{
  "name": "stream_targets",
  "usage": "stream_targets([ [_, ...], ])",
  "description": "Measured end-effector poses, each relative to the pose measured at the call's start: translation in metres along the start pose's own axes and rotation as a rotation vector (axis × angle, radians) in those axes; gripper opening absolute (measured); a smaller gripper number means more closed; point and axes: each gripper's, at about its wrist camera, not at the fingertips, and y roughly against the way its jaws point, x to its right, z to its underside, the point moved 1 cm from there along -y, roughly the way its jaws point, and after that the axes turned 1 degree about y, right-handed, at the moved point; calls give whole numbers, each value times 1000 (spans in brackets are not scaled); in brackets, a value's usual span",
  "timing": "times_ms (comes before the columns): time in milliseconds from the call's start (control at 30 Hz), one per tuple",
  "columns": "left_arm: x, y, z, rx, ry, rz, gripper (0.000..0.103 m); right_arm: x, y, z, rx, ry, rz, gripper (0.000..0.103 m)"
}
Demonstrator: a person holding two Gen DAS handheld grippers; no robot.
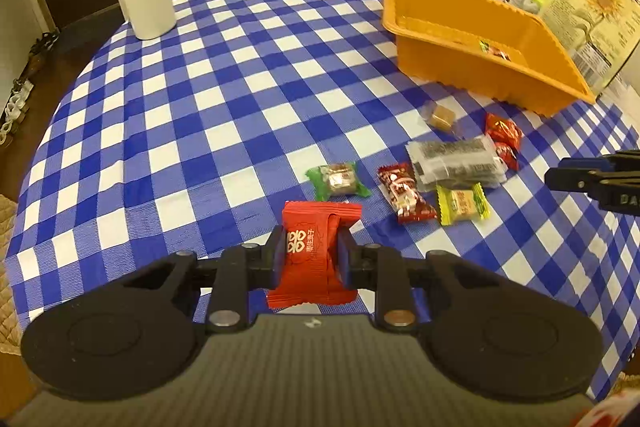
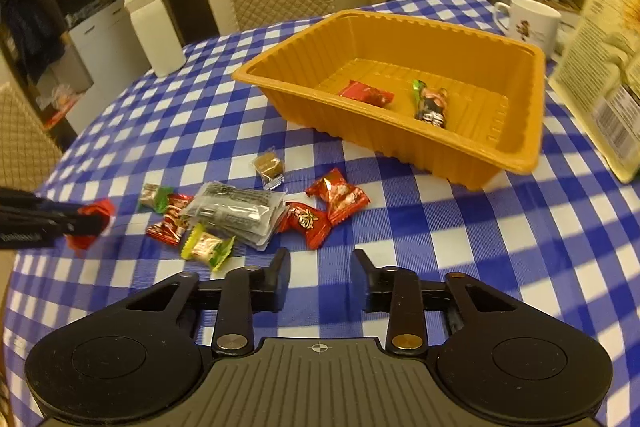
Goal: Organize snacks
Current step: 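Grasp a small dark-red candy with the right tool while the left tool lifts the red packet, then carry both snacks over the orange tray and open the left tool to drop the red packet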
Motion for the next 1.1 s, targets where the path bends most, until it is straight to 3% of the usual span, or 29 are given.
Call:
stream_targets([
  [667,-1,-19,-17,-21,31,-4,24,-24,-51,-18,6,325,9,30],
  [1100,-3,-23,-24,-19,37,-3,24,-16,-67,-26,-49,262,-25,30],
])
